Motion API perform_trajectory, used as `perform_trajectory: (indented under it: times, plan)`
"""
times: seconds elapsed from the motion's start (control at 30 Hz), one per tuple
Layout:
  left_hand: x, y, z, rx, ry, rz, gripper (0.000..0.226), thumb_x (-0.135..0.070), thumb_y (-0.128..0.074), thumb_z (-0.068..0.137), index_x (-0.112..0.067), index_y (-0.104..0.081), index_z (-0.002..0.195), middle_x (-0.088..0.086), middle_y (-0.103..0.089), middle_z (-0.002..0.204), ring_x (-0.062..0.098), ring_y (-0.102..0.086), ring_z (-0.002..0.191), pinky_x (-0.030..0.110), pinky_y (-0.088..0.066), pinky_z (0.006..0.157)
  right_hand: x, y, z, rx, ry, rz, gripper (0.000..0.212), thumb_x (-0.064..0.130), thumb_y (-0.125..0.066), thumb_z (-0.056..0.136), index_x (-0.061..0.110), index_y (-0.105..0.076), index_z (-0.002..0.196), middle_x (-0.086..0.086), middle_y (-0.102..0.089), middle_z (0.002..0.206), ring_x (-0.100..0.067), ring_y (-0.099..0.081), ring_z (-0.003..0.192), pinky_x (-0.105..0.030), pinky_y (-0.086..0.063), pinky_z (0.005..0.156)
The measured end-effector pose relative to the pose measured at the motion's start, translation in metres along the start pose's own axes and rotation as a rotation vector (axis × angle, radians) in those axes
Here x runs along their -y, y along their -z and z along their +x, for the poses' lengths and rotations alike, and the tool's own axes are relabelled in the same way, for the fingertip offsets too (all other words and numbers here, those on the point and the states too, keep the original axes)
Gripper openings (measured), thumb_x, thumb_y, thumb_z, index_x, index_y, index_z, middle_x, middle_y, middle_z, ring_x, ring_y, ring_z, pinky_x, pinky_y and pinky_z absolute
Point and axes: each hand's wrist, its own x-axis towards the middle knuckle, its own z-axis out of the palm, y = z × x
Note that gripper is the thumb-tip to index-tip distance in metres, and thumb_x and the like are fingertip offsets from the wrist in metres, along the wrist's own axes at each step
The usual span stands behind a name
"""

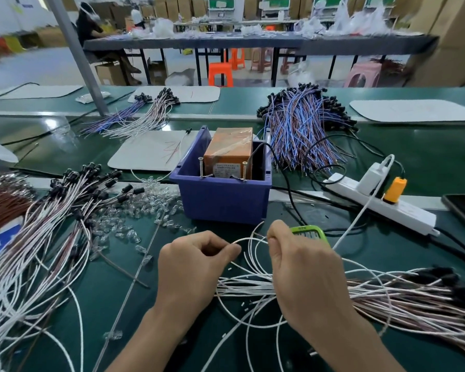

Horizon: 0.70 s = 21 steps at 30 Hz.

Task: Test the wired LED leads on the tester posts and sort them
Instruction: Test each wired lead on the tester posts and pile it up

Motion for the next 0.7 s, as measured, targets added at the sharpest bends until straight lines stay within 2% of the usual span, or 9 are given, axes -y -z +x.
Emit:
perform_trajectory:
  times: [0.07,0.13,0.2,0.3,0.4,0.5,0.57,0.7]
  plan:
    - [0.0,0.001,-0.001,0.022,-0.056,-0.06,0.013,-0.043,-0.088,0.071,-0.041,-0.075,0.074,-0.024,-0.067,0.059,0.0,-0.065,0.06,0.011,-0.045,0.057,0.0,-0.003,-0.002,0.047,-0.002,0.059,0.029,0.007,-0.073,0.089,0.023,-0.051,0.08,0.014,-0.037,0.051,-0.013,-0.04,0.041,-0.032,-0.043,0.048]
    - [-0.001,0.001,0.001,0.05,-0.094,-0.125,0.012,-0.039,-0.088,0.073,-0.04,-0.076,0.077,-0.022,-0.069,0.062,0.002,-0.065,0.058,0.009,-0.044,0.055,-0.003,-0.008,-0.003,0.083,-0.027,0.124,0.019,0.018,-0.059,0.101,0.026,-0.051,0.085,0.014,-0.038,0.052,-0.013,-0.046,0.045,-0.04,-0.052,0.059]
    - [-0.002,0.001,0.003,0.072,-0.092,-0.225,0.018,-0.025,-0.088,0.078,-0.04,-0.078,0.081,-0.019,-0.073,0.066,0.002,-0.068,0.059,0.009,-0.047,0.058,-0.01,-0.012,-0.003,0.12,-0.044,0.2,0.017,0.03,-0.045,0.105,0.03,-0.049,0.088,0.014,-0.037,0.052,-0.01,-0.045,0.047,-0.041,-0.051,0.061]
    - [-0.006,0.002,0.008,0.101,0.019,-0.425,0.027,-0.01,-0.082,0.084,-0.036,-0.081,0.085,-0.007,-0.077,0.073,0.012,-0.074,0.066,0.017,-0.055,0.063,-0.016,-0.012,-0.003,0.096,-0.061,0.349,0.017,0.04,-0.041,0.103,0.035,-0.048,0.088,0.012,-0.042,0.051,-0.012,-0.046,0.048,-0.031,-0.039,0.05]
    - [-0.011,0.005,0.011,0.153,0.191,-0.641,0.027,-0.003,-0.072,0.091,-0.028,-0.082,0.085,0.006,-0.079,0.08,0.019,-0.076,0.071,0.018,-0.054,0.058,-0.016,-0.013,-0.002,0.071,-0.075,0.439,0.018,0.044,-0.04,0.101,0.038,-0.05,0.087,0.01,-0.048,0.054,-0.009,-0.054,0.062,-0.024,-0.032,0.054]
    - [-0.012,0.007,0.013,0.212,0.347,-0.85,0.027,-0.005,-0.067,0.09,-0.024,-0.082,0.081,0.012,-0.079,0.085,0.015,-0.074,0.068,0.016,-0.049,0.052,-0.017,-0.017,-0.002,0.087,-0.099,0.497,0.02,0.035,-0.048,0.103,0.037,-0.05,0.083,0.007,-0.057,0.066,-0.01,-0.051,0.059,-0.025,-0.031,0.064]
    - [-0.012,0.008,0.014,0.245,0.406,-0.942,0.017,-0.013,-0.069,0.081,-0.023,-0.082,0.078,0.012,-0.079,0.085,0.014,-0.073,0.066,0.016,-0.048,0.051,-0.018,-0.018,-0.001,0.11,-0.114,0.527,0.023,0.032,-0.049,0.104,0.036,-0.05,0.081,0.008,-0.06,0.073,-0.011,-0.05,0.057,-0.024,-0.031,0.063]
    - [-0.011,0.007,0.014,0.202,0.446,-1.037,0.012,-0.02,-0.07,0.074,-0.021,-0.082,0.074,0.01,-0.077,0.08,0.012,-0.071,0.062,0.015,-0.048,0.049,-0.017,-0.018,0.0,0.107,-0.126,0.581,0.025,0.028,-0.051,0.103,0.035,-0.052,0.079,0.008,-0.059,0.069,-0.009,-0.05,0.057,-0.017,-0.033,0.056]
